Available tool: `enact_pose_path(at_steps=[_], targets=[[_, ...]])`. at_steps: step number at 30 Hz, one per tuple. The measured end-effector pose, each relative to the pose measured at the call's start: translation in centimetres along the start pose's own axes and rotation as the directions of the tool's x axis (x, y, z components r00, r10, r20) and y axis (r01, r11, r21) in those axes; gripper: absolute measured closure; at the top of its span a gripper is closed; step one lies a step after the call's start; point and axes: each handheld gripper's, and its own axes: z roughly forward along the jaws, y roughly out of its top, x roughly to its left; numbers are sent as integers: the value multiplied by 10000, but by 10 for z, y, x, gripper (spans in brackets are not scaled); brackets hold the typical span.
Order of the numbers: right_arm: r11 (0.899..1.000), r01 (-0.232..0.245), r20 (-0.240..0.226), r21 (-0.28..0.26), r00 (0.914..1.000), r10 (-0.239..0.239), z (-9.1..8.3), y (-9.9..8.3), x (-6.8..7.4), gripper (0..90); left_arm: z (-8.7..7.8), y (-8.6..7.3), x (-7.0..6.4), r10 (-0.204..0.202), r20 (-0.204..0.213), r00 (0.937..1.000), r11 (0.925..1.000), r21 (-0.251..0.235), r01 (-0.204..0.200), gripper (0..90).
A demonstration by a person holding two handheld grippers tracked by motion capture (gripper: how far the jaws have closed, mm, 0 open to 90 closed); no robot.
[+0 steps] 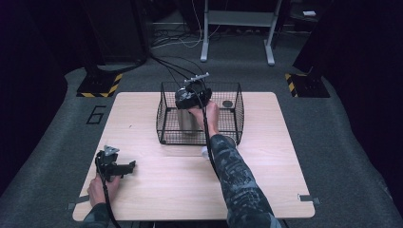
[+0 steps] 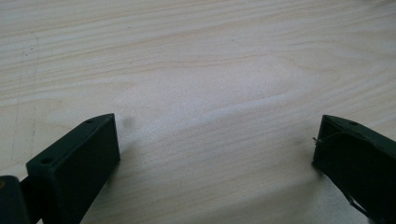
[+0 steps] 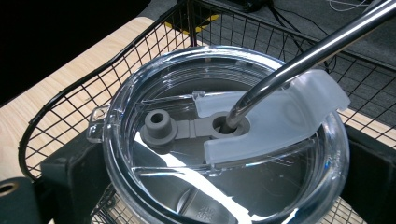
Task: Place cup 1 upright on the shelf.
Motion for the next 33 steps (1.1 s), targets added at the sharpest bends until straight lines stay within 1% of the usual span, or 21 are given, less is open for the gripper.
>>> enact_pose_path(at_steps=[1, 2, 3, 5, 6, 8, 9, 11, 12, 13, 16, 17, 18, 20, 25, 26, 27, 28, 30, 32, 33], targets=[[10000, -97, 13, -14, 10000, 97, 1, 0, 1, 35, 0, 0, 0, -9, 2, 10000, 10000, 1, 9, 3], [10000, 27, 10, -12, 10000, -27, 2, 0, 0, 35, 1, 0, 0, -20, -26, 10000, 10000, -68, 19, 3], [10000, 51, -29, 27, 10000, -50, 3, 0, 0, 35, 0, 0, 0, -13, -27, 10000, 10000, -67, 13, 3], [9999, -108, -12, 64, 9999, 108, 5, -1, 2, 35, 1, 0, 0, -11, -26, 10000, 10000, -67, 11, 3], [10000, -11, -31, 41, 10000, 11, 6, -1, 2, 35, 1, 0, 0, -27, -25, 10000, 10000, -69, 26, 3], [9999, -5, -43, 101, 10000, 5, 9, -1, 3, 34, 1, 0, 0, -19, -24, 10000, 10000, -68, 19, 3], [9999, 15, -58, 148, 10000, -14, 10, -1, 3, 35, 1, 0, -1, -138, -13, 9999, 9999, -92, 137, 3], [9997, 57, -50, 219, 10000, -56, 12, -2, 4, 34, 1, 0, -1, -136, -13, 9999, 9999, -95, 136, 3], [9997, -2, -48, 248, 10000, 3, 13, -2, 4, 34, 1, 0, -1, -133, -12, 9999, 9999, -91, 133, 3], [9996, -50, -43, 282, 10000, 51, 14, -3, 5, 34, 1, 0, 0, 9, -40, 10000, 9999, -108, -10, 3], [9995, 120, -61, 306, 9999, -118, 15, -3, 4, 34, 1, 0, 0, -3, -37, 10000, 9999, -105, 3, 3], [9996, 36, -25, 282, 10000, -35, 16, -3, 4, 34, 1, 0, 0, 21, -44, 10000, 9999, -102, -21, 3], [9995, 73, -56, 300, 10000, -71, 16, -4, 4, 34, 1, 0, 0, 20, -44, 10000, 9999, -100, -20, 3], [9992, 108, -83, 384, 9999, -105, 17, -4, 3, 34, 1, 0, 0, 19, -43, 10000, 9999, -101, -19, 3], [9995, 104, -86, 314, 9999, -101, 17, -4, 4, 33, 1, 0, 0, 42, -48, 10000, 10000, -84, -43, 3], [9993, 109, -92, 349, 9999, -106, 17, -4, 4, 33, 1, 0, 0, 18, -42, 10000, 9999, -102, -19, 3], [9993, 101, -90, 371, 9999, -98, 17, -4, 4, 33, 2, 0, -1, -161, -62, 9999, 9996, -248, 160, 3], [9990, -11, -80, 455, 10000, 15, 16, -5, 5, 32, 2, 0, -1, -120, -59, 9999, 9997, -209, 119, 3], [9986, 33, -86, 531, 10000, -28, 14, -6, 4, 32, 1, 0, -1, -91, -43, 9999, 9999, -127, 90, 3], [9984, -8, -97, 572, 10000, 14, 13, -6, 4, 31, 1, 0, -1, -171, -36, 9998, 9997, -178, 171, 3], [9974, 95, -109, 711, 9999, -87, 12, -6, 4, 31, 1, 0, -1, -155, -44, 9999, 9997, -177, 155, 3]])
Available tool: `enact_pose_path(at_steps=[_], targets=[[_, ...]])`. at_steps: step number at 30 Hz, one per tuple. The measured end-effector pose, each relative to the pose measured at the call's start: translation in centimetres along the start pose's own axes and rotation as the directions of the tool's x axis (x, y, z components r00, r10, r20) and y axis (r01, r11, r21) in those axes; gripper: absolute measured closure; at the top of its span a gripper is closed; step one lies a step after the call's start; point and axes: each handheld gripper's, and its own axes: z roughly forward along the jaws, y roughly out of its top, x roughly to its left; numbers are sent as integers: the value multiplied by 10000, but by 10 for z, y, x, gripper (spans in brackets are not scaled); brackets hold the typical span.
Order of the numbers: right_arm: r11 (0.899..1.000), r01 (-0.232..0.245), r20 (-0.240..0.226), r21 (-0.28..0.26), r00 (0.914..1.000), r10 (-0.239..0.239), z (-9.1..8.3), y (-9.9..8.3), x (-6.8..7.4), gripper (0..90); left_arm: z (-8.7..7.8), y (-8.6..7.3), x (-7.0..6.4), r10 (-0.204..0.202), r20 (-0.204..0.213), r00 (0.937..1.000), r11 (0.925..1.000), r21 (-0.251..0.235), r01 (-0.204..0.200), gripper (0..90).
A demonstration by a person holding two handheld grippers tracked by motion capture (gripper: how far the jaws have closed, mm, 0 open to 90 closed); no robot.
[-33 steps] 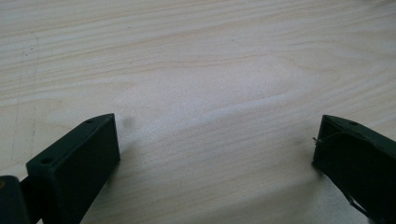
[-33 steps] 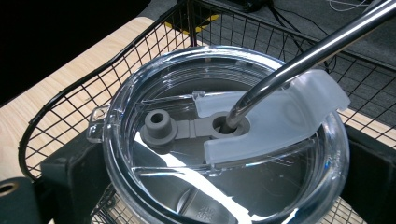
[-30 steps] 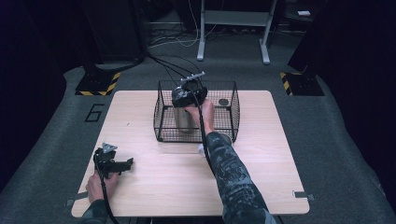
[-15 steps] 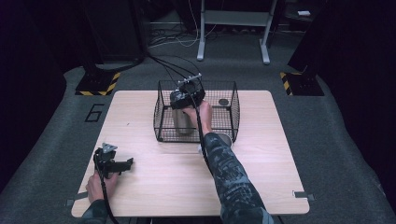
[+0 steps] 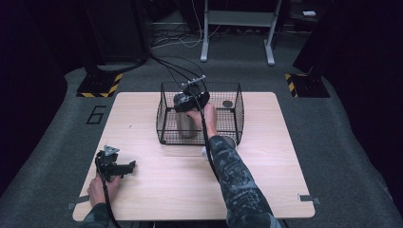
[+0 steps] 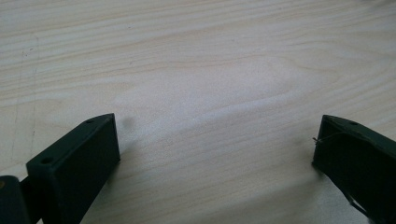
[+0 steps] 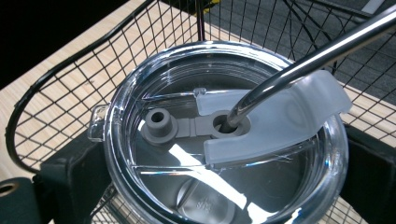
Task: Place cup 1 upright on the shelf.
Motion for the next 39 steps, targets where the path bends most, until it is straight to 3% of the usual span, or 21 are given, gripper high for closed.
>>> enact_pose_path(at_steps=[3, 6, 10, 11, 20, 21, 24, 29, 39], targets=[[9998, 155, 22, 83, 9999, -155, -2, -1, 1, 29, 0, 0, 0, -5, 1, 10000, 10000, -3, 5, 3], [10000, -56, -239, 67, 9997, 57, -5, -2, -1, 21, 0, 0, 0, 35, -19, 10000, 10000, -42, -35, 3], [9999, 46, -403, 119, 9992, -41, -9, -1, 0, 0, 0, 0, 0, 14, -14, 10000, 10000, -41, -14, 3], [9997, 132, -384, 205, 9992, -124, -10, -1, 1, 0, -1, 0, 1, 168, 9, 9999, 9998, 77, -168, 3], [9994, 208, -521, 291, 9985, -193, -21, 1, 6, 0, 0, 0, 0, 30, 18, 10000, 10000, 38, -30, 3], [9992, 303, -557, 271, 9980, -287, -25, 1, 4, 0, -1, 0, 1, 189, 41, 9998, 9997, 156, -190, 3], [9994, 268, -558, 212, 9981, -256, -35, 1, 0, 0, 0, 0, 1, 58, 13, 10000, 10000, 50, -58, 3], [9996, 274, -636, 78, 9976, -268, -55, -3, -7, 0, -1, 1, 1, 175, -5, 9998, 9998, 78, -175, 3], [9971, 665, -870, -357, 9938, -694, -100, -20, -14, 0, -1, 1, 2, 261, 4, 9997, 9996, 145, -261, 3]])
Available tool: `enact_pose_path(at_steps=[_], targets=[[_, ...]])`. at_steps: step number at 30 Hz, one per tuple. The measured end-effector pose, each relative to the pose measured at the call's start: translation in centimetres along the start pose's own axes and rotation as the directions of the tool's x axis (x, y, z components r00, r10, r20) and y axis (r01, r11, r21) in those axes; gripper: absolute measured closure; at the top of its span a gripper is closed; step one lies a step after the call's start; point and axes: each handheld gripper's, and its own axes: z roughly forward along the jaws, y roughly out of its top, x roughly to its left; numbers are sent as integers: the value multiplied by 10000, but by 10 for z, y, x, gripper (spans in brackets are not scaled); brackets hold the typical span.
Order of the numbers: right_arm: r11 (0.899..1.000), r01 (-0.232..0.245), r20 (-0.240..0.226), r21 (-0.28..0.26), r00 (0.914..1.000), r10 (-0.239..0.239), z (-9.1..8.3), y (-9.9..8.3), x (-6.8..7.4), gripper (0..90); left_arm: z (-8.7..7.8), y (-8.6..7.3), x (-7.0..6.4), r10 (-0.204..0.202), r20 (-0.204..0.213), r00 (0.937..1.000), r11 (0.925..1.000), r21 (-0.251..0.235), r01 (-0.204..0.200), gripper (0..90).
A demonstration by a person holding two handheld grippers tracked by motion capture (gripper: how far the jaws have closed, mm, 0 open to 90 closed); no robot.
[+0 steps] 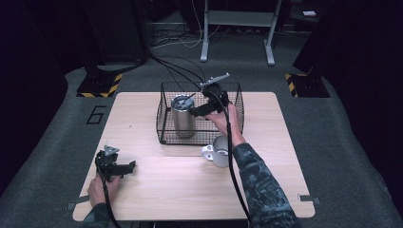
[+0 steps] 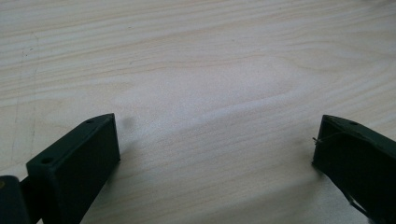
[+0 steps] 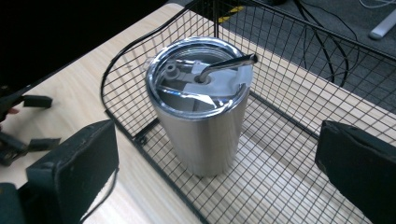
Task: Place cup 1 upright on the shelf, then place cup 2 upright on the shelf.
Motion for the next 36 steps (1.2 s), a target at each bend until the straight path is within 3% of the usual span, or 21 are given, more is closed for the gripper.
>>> enact_pose_path(at_steps=[7, 22, 29, 36], targets=[[9996, 261, -107, -103, 9996, -262, -27, -24, 4, 0, 0, 0, 0, -55, 6, 10000, 10000, -39, 55, 3], [9994, -298, 207, -194, 9993, 302, -69, -84, 4, 1, 0, 0, 0, -47, 19, 10000, 10000, 45, 47, 3], [9984, -557, 403, 17, 9976, 556, -76, -111, 1, 0, 0, 0, 0, 6, 2, 10000, 10000, -3, -6, 3], [9968, -750, 385, 288, 9965, 739, -70, -135, 2, 0, 0, 0, 0, -2, 1, 10000, 10000, -3, 2, 3]])
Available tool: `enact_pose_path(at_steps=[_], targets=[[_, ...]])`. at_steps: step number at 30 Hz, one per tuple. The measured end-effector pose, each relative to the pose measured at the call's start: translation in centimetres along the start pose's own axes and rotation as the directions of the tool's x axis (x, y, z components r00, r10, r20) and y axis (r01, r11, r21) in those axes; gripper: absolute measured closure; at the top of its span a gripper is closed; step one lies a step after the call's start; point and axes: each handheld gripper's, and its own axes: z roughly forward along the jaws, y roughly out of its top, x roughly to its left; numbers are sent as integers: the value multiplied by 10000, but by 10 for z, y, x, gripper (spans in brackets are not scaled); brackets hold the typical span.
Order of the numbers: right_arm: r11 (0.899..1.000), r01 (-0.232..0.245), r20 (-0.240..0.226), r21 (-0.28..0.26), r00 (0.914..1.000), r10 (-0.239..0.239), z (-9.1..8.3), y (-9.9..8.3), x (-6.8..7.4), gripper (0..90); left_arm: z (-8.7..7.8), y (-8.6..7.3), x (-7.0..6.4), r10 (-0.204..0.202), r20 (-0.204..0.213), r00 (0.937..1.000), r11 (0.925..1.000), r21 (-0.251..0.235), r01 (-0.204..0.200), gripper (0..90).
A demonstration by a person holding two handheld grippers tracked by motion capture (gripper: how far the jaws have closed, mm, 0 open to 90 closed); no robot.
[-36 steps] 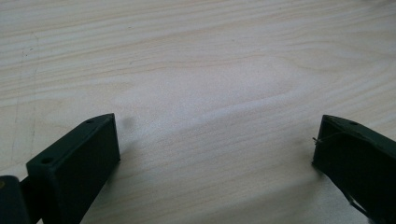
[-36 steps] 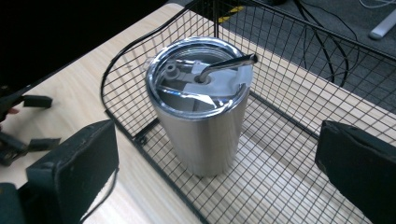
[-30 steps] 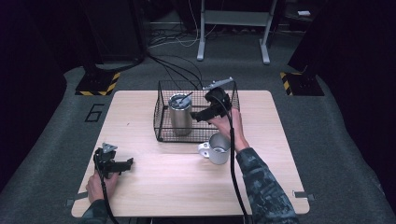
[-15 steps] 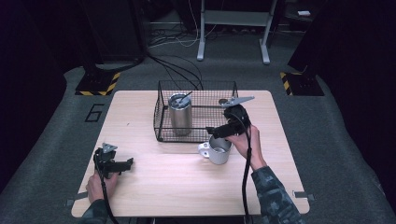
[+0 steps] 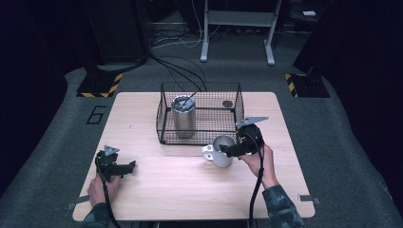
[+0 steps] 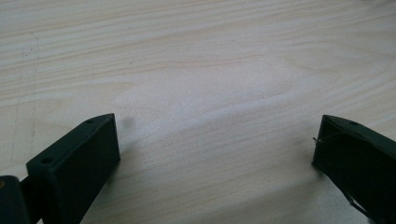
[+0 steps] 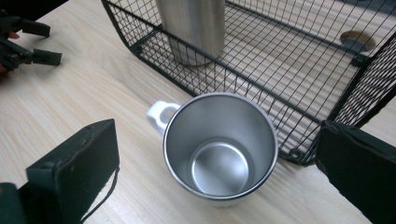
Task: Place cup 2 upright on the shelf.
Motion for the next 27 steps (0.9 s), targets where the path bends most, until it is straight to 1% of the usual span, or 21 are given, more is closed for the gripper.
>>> enact_pose_path(at_steps=[1, 2, 4, 7, 8, 9, 10, 11, 13, 14, 15, 16, 18, 19, 22, 23, 25, 26, 27], targets=[[9999, -74, 54, 124, 10000, 74, 2, -4, 1, 0, 0, 0, 0, 14, 0, 10000, 10000, 1, -14, 3], [9999, -53, -6, 127, 10000, 54, 4, -6, 1, 0, 0, 0, 0, -8, 3, 10000, 10000, -1, 8, 3], [9998, -65, 53, 170, 10000, 64, 8, -12, 0, 0, 0, 0, 0, 5, 1, 10000, 10000, -3, -5, 3], [9997, -70, -1, 226, 10000, 70, 12, -17, -2, 0, 0, 0, 0, 6, 0, 10000, 10000, 2, -6, 3], [9996, -104, 16, 270, 9999, 103, 13, -18, -2, 0, 0, 0, 0, 13, -1, 10000, 10000, 3, -13, 3], [9992, -241, 83, 307, 9997, 238, 16, -20, -1, 0, 0, 0, 0, -22, 6, 10000, 10000, -4, 22, 3], [9994, -105, 70, 330, 9999, 103, 18, -21, -2, 0, 0, 0, 0, -4, 4, 10000, 10000, -2, 4, 3], [9992, -198, 46, 340, 9998, 196, 20, -22, -2, 0, 0, 0, 0, 6, 1, 10000, 10000, 0, -6, 3], [9993, -147, 157, 337, 9998, 142, 24, -24, -2, 0, 0, 0, 0, 7, 0, 10000, 10000, 0, -7, 3], [9993, -62, 169, 374, 9998, 56, 26, -24, -3, 0, 0, 0, 0, -24, 7, 10000, 10000, -5, 24, 3], [9991, -79, 175, 409, 9998, 72, 28, -25, -3, 0, 0, 0, 0, 4, 3, 10000, 10000, 2, -4, 3], [9990, -211, 175, 390, 9996, 204, 30, -25, -2, 0, 0, 0, 0, -4, 2, 10000, 10000, -3, 4, 3], [9985, -241, 230, 488, 9995, 230, 33, -25, -3, 0, 0, 0, 0, 6, 0, 10000, 10000, 0, -6, 3], [9986, -140, 232, 516, 9996, 128, 36, -25, -3, 0, 0, 0, 0, -9, 3, 10000, 10000, -2, 9, 3], [9981, -64, 224, 611, 9997, 51, 41, -24, -3, 0, 0, 0, 0, 6, -1, 10000, 10000, 1, -6, 3], [9973, -119, 226, 723, 9997, 103, 42, -23, -2, 0, 0, 0, 0, 8, 0, 10000, 10000, 2, -8, 3], [9971, -10, 361, 758, 9993, -17, 46, -21, -1, 0, 0, 0, 0, -25, 11, 10000, 10000, 18, 25, 3], [9974, 28, 347, 718, 9994, -53, 47, -21, -1, 0, 0, 0, 0, -9, 9, 10000, 10000, 14, 9, 3], [9968, 148, 357, 785, 9992, -177, 49, -20, 0, 0, 0, 0, 0, -31, 16, 10000, 10000, 33, 31, 3]])
